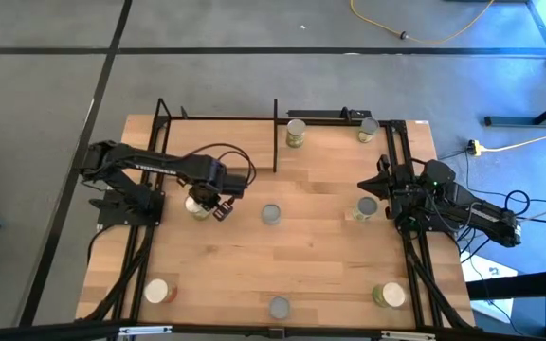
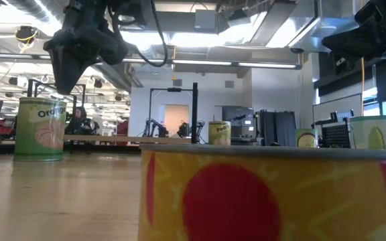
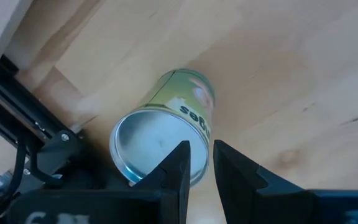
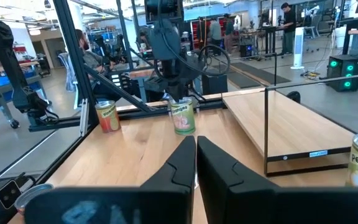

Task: Pick and place cans onto a shelf
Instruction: Put the canned oranges can on the shelf

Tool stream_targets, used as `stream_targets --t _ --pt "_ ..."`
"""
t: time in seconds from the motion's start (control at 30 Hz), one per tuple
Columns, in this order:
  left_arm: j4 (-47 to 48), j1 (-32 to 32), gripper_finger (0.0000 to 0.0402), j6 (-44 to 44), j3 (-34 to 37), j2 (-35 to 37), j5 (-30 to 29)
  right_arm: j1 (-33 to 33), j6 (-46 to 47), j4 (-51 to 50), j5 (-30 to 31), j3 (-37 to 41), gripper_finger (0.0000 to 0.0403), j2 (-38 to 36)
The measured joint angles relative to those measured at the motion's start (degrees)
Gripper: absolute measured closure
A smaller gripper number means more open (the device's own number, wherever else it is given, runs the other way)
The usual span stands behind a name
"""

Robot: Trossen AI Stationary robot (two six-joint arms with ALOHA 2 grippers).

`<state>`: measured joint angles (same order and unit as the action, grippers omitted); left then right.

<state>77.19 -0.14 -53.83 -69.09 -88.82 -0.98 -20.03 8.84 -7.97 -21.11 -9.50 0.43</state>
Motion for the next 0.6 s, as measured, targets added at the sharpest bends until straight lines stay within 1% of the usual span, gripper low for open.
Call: stream_targets --t 0.13,0.3,0.47,0.6 --pt "-0.34 0.02 0.0339 -0.36 2.68 0.05 -0.69 0.0 -0.02 0.0 0.01 0.0 0.0384 -0.02" --pt "-0.66 0.02 0.0339 -1.51 6.6 0.27 0.52 -0.01 0.0 -0.01 0.01 0.0 0.0384 -0.02" --pt "-0.63 0.0 0.0339 -1.38 7.42 0.31 0.21 0.01 0.11 0.0 0.01 0.0 0.0384 0.0" --pt "-0.73 -0.02 0.0339 1.22 7.47 0.31 0.05 0.02 0.13 0.32 0.01 0.0 0.0384 0.0"
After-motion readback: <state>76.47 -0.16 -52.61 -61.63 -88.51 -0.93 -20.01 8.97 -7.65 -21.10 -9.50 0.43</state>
